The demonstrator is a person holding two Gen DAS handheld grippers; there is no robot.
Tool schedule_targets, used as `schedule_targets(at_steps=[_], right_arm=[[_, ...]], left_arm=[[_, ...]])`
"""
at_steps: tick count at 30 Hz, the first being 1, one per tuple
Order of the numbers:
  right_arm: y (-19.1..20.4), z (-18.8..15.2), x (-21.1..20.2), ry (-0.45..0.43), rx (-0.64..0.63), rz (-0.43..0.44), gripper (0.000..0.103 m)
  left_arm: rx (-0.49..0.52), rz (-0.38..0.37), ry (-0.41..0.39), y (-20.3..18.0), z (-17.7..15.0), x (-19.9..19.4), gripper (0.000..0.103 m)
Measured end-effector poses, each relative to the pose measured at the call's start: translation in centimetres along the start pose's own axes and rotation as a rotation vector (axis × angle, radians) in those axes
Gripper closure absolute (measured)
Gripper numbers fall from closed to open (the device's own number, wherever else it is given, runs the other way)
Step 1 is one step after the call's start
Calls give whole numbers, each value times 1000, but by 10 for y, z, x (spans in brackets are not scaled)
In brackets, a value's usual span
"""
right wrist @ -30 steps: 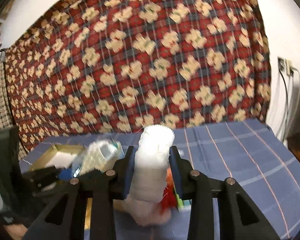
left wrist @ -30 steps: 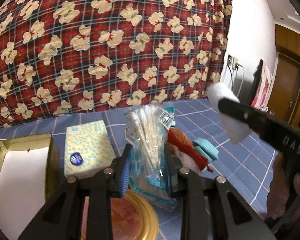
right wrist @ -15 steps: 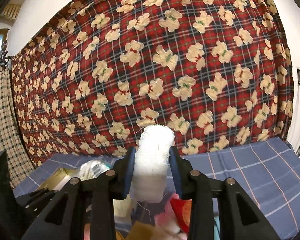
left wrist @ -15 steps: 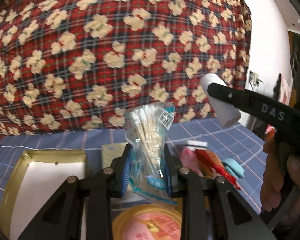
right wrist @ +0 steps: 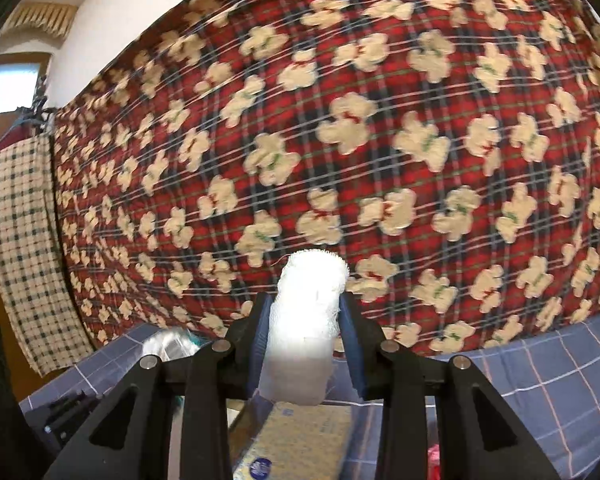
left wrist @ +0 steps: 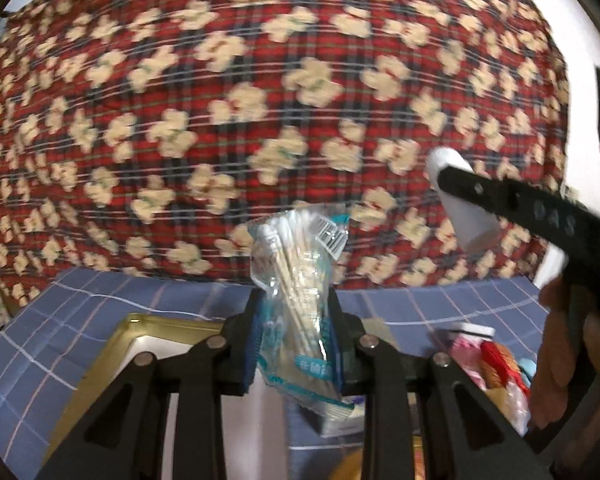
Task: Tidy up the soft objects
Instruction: 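Lift and carry the gauze roll and swab bag over the gold tin tray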
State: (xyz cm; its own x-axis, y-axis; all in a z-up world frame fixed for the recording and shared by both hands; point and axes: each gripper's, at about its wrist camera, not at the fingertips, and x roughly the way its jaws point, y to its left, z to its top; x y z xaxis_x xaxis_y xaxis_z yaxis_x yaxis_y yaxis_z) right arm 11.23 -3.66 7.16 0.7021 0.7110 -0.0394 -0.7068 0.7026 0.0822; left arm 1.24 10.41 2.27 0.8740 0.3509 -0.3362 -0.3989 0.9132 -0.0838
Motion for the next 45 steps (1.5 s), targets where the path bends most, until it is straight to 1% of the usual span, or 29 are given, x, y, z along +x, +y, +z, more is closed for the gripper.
schedule_targets(at_steps=[4,13,17,20,24,26,31,36,45], right_arm=[[16,-5,11,4,-37,32,66],[52,0,19,-44,-90,118,66],[58,-3,19,-41,-120,138,66],[64,-5,22,-11,-119,168,66],[78,-11,20,12,-140,220,66],[83,-14,21,20,-149,231,66],[95,-28,33,84,-168,265,66],[99,-40,45,148,-164,287,66],[108,-51,53,198,-192,309,66]], left_arm=[[-35,45,-20,15,2,-2,76],[-72,153,-76,30,4,-10,76],[-81,223,-99,37,5,-15,76],[-96,251,-86,44,4,-12,76],[-118,296,-60,55,2,-7,76],[-129,314,-47,60,1,-5,76],[-150,357,-17,72,-2,0,76],[-157,376,16,79,-4,6,76],[-154,389,58,80,-7,13,76]])
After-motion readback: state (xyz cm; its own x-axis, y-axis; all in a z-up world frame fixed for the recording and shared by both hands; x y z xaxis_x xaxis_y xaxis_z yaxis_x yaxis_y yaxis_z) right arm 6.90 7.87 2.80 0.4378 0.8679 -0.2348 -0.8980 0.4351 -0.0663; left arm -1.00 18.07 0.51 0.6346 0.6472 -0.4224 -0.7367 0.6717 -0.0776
